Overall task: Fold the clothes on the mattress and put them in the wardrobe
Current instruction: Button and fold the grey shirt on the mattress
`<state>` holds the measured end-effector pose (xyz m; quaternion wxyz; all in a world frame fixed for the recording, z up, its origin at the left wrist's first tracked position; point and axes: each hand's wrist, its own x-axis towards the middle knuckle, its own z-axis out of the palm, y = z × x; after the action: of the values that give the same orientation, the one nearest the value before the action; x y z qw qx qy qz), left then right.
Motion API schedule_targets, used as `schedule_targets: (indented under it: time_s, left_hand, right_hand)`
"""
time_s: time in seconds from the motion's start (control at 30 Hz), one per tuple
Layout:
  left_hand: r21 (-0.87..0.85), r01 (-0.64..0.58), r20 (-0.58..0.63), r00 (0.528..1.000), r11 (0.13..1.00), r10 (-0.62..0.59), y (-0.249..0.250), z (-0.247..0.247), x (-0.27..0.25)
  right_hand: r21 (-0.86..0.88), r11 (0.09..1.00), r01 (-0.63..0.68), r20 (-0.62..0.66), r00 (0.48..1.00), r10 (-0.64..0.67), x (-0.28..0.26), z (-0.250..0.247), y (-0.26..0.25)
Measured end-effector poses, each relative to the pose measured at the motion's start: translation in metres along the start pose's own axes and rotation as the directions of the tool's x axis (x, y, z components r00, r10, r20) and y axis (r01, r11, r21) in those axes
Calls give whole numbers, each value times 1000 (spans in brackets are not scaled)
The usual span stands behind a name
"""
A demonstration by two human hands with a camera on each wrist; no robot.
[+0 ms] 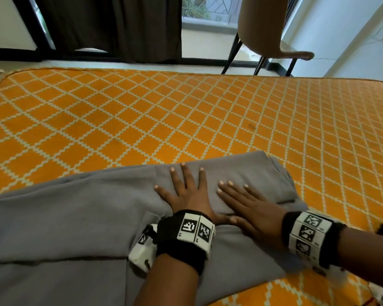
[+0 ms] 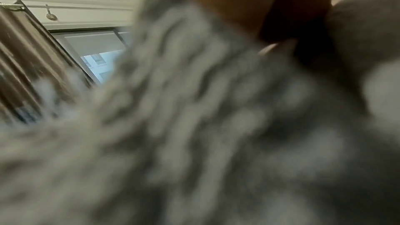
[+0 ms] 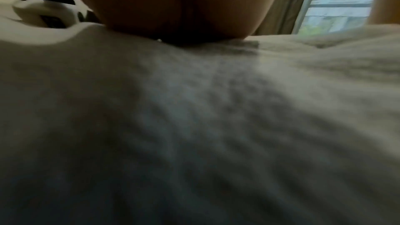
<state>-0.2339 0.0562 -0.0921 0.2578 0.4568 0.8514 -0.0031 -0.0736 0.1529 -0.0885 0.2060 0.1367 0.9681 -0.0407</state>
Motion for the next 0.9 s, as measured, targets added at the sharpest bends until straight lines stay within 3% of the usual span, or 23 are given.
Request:
schedule_targets:
  time_s: [0.13, 0.23, 0.27, 0.33, 0.37, 0.4, 0.47, 0.53, 0.6, 0.7, 0.8, 0.9]
  left_hand:
    - [10, 9, 31, 999, 1000, -9, 0, -2, 0]
    - [16, 3, 13, 1000, 1000, -3, 0, -3, -6]
    - [21, -9, -8, 1000, 1000, 9, 0, -3, -10]
    - [20, -64, -59, 996, 998, 65, 3, -3, -19]
    - [9, -112, -85, 990, 994, 112, 6, -5, -25]
    - [-2, -167, -119, 979, 986, 165, 11, -7, -31]
    - [-2, -260, -185, 949, 966, 255, 22, -13, -42]
    - [-22, -302, -159, 942, 953, 295, 34, -12, -51]
    - [-63, -296, -98, 952, 953, 289, 40, -5, -55]
    - [-45, -289, -140, 949, 956, 281, 39, 0, -51]
    - [-138, -288, -222, 941, 948, 254, 35, 1, -44]
    - [-149, -281, -254, 937, 948, 238, 36, 5, -39]
  right_hand:
    - [48, 979, -200, 34, 980, 198, -21, 14, 31]
    - [69, 914, -399, 49, 917, 397, -32, 20, 62]
    - [63, 869, -491, 48, 871, 489, -38, 19, 71]
    - [70, 727, -683, 27, 730, 683, -52, 15, 84]
    - [74, 681, -729, -44, 680, 732, -64, 11, 87]
    - [76, 695, -715, -166, 678, 716, -75, 8, 88]
    - [84, 839, -538, -361, 768, 529, -94, 4, 82]
    - [136, 925, -354, -380, 844, 379, -104, 10, 72]
    - [171, 940, -294, -329, 883, 335, -105, 18, 63]
    - [185, 919, -347, -377, 839, 393, -97, 24, 55]
    - [285, 825, -489, -445, 695, 565, -89, 29, 53]
    - [481, 628, -612, -263, 583, 769, -87, 31, 51]
